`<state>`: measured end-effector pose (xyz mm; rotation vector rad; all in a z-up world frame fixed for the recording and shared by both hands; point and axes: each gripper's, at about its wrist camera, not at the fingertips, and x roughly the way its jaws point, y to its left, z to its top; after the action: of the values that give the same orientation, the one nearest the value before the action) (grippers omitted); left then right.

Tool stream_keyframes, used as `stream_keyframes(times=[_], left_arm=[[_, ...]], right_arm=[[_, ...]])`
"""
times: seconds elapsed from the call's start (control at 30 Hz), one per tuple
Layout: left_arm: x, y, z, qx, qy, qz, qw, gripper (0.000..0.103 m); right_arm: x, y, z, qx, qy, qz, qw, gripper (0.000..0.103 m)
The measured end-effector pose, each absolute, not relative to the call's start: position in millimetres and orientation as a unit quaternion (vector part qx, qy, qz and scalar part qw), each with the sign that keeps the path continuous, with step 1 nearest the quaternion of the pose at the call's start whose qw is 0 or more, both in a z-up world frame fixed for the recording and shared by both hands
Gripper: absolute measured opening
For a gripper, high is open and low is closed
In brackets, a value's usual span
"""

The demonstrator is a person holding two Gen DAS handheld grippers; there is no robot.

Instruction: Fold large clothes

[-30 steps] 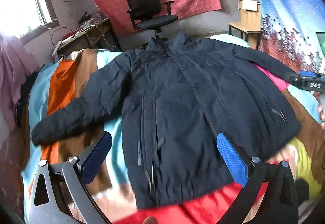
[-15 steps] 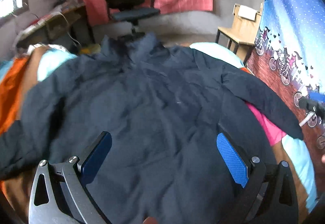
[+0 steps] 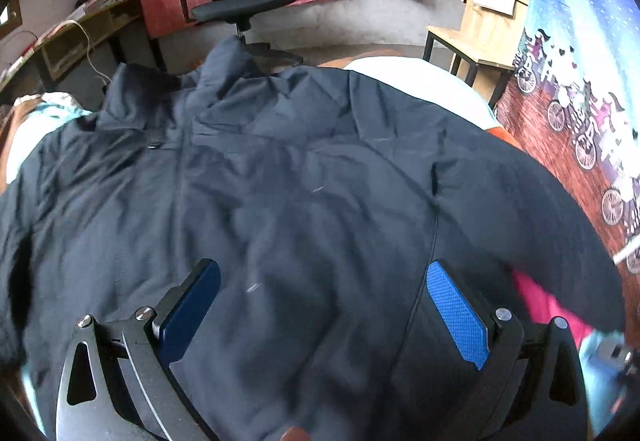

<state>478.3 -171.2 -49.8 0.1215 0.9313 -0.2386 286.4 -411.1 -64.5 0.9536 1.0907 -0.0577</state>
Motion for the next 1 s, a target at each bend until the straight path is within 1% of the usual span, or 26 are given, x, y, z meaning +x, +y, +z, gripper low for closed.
stream_keyframes(times=[0.07, 0.17, 0.23, 0.3, 0.33, 0.37, 0.4, 0.43, 0.5, 0.53, 0.57, 0.6, 0.67, 0.7, 0.83, 0.87, 1.0], left_arm=[[491, -178, -59, 0.049, 0.456, -0.108, 0.882, 0.101], [505, -185, -74, 0.04, 0.471, -0.105, 0.875, 0.101], [509, -191, -82, 0.04, 0.478, -0.102, 0.871, 0.101], [508, -193, -89, 0.039, 0.477, -0.103, 0.872, 0.101], [507, -193, -93, 0.043, 0.474, -0.103, 0.873, 0.101], [506, -193, -95, 0.047, 0.471, -0.103, 0.875, 0.102], [505, -194, -97, 0.05, 0.468, -0.104, 0.876, 0.102], [504, -194, -100, 0.055, 0.465, -0.104, 0.878, 0.102], [501, -195, -104, 0.065, 0.459, -0.108, 0.88, 0.102], [502, -196, -105, 0.063, 0.46, -0.11, 0.879, 0.102], [503, -190, -102, 0.048, 0.462, -0.119, 0.878, 0.102], [504, -188, -100, 0.038, 0.463, -0.124, 0.877, 0.102], [502, -174, -90, 0.012, 0.463, -0.135, 0.876, 0.101], [500, -165, -81, 0.005, 0.46, -0.138, 0.877, 0.101], [485, -129, -45, 0.003, 0.439, -0.139, 0.888, 0.101], [479, -116, -35, 0.005, 0.432, -0.134, 0.892, 0.101], [455, -65, -9, 0.016, 0.426, -0.091, 0.9, 0.101]], right_arm=[[287, -424, -80, 0.492, 0.483, -0.043, 0.723, 0.103], [288, -443, -88, 0.539, 0.439, -0.085, 0.714, 0.102], [289, -454, -89, 0.563, 0.416, -0.102, 0.707, 0.096], [289, -466, -83, 0.578, 0.392, -0.13, 0.704, 0.079], [290, -470, -80, 0.577, 0.387, -0.141, 0.705, 0.075], [290, -473, -78, 0.575, 0.384, -0.15, 0.707, 0.067], [292, -478, -75, 0.573, 0.382, -0.163, 0.707, 0.056], [293, -482, -75, 0.57, 0.381, -0.175, 0.706, 0.05], [296, -489, -68, 0.553, 0.388, -0.195, 0.711, 0.033], [295, -490, -64, 0.54, 0.388, -0.198, 0.72, 0.029], [300, -490, -56, 0.516, 0.389, -0.202, 0.736, 0.022], [306, -488, -42, 0.48, 0.383, -0.2, 0.763, 0.018], [314, -479, -11, 0.403, 0.352, -0.189, 0.823, 0.014], [318, -471, 14, 0.347, 0.326, -0.18, 0.861, 0.013], [339, -441, 84, 0.238, 0.249, -0.132, 0.929, 0.013], [344, -425, 106, 0.202, 0.221, -0.113, 0.948, 0.013], [369, -348, 156, 0.086, 0.148, -0.042, 0.984, 0.012]])
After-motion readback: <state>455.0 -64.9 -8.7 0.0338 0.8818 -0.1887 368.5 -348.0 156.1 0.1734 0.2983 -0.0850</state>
